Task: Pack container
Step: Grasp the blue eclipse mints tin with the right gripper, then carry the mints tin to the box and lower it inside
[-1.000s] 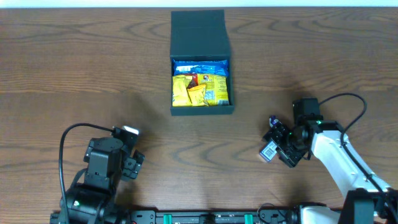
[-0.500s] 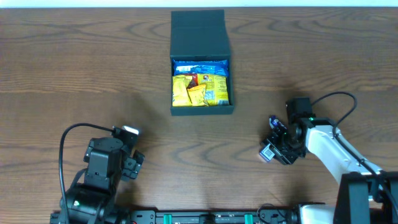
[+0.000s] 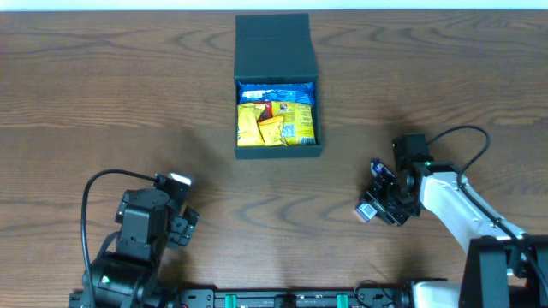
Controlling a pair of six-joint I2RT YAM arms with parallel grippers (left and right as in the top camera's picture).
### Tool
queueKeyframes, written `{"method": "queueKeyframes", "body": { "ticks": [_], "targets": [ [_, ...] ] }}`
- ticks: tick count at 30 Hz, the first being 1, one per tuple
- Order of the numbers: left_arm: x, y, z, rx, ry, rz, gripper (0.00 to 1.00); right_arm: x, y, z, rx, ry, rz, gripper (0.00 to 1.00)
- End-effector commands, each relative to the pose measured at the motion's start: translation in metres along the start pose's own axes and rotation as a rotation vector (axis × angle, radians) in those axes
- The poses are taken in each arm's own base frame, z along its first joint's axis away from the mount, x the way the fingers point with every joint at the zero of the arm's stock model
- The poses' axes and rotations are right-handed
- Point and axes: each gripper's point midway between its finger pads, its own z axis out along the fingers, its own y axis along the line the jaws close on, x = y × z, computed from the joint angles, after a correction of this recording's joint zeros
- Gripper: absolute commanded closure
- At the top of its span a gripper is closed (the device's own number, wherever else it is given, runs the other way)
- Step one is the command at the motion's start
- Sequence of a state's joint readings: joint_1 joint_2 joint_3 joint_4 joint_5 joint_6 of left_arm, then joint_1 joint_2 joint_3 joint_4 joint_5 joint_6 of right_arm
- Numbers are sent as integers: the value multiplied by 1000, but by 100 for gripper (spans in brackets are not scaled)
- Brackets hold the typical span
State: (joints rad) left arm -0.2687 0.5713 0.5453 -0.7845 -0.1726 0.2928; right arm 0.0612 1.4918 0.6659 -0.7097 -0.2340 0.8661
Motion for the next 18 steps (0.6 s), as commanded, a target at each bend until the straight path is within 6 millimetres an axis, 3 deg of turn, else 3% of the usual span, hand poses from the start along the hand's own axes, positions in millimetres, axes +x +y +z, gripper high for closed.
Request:
{"method": "queueKeyframes", "body": {
  "ticks": [1,9,18],
  "targets": [
    [1,4,0,-18,4,5,5,5,-2,8,39,-3,-37,63],
    [1,4,0,-18,4,5,5,14,7,8,39,1,-94,63],
    [1,4,0,-18,4,5,5,23,39,-6,13,-12,-229,63]
  ]
}}
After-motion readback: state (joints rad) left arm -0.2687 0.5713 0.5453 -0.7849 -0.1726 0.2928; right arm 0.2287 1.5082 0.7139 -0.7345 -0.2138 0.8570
